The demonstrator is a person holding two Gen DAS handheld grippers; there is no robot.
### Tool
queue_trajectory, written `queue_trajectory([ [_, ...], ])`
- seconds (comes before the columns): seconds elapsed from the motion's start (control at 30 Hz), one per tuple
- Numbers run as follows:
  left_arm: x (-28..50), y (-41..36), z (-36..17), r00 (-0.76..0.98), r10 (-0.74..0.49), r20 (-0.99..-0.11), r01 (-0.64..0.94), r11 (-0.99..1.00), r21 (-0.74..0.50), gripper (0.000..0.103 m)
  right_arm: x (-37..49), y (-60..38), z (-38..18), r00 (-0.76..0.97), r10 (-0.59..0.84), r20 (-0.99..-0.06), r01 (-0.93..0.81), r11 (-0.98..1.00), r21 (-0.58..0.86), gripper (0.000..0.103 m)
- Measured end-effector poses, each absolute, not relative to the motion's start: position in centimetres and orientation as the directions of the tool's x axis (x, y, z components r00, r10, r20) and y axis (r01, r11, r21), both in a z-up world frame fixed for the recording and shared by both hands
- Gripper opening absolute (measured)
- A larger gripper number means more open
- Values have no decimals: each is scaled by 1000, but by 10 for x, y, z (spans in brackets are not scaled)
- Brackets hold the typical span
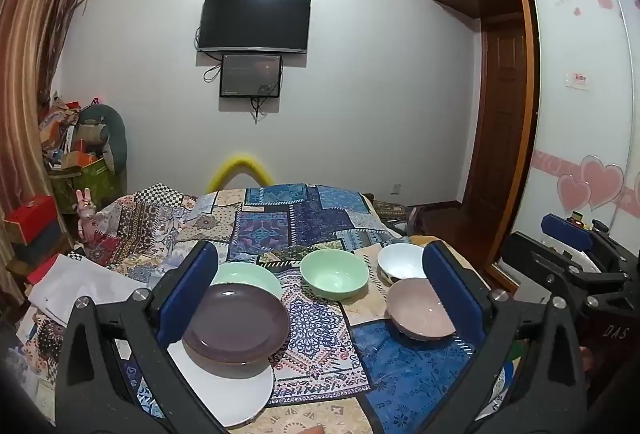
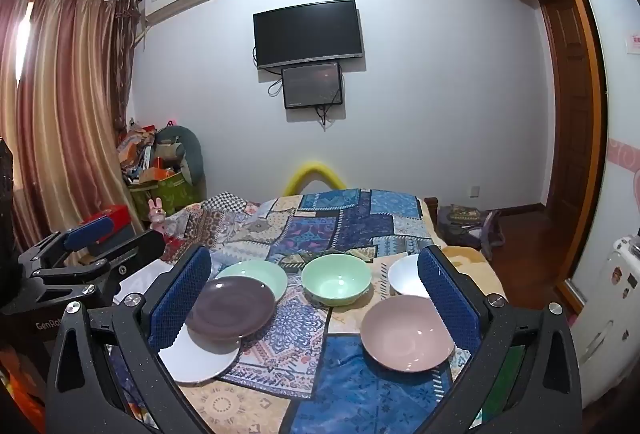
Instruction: Organize plates and bowls
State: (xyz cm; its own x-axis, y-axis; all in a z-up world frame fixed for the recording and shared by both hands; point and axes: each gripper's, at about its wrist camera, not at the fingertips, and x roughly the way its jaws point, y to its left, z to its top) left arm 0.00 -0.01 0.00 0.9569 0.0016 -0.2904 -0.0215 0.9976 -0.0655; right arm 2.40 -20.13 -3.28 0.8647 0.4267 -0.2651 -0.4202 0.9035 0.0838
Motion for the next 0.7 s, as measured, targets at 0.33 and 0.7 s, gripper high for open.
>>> queue_trajectory([
  [0.33,0,-6,-1,957,9,-289,-28,997,-65,103,25,-201,-35,862,433,-263,-424,901,93,103],
  [0.7,-1,-8,0,958,-12,-288,-4,998,-57,103,25,-203,-35,862,437,-259,-425,899,102,103],
])
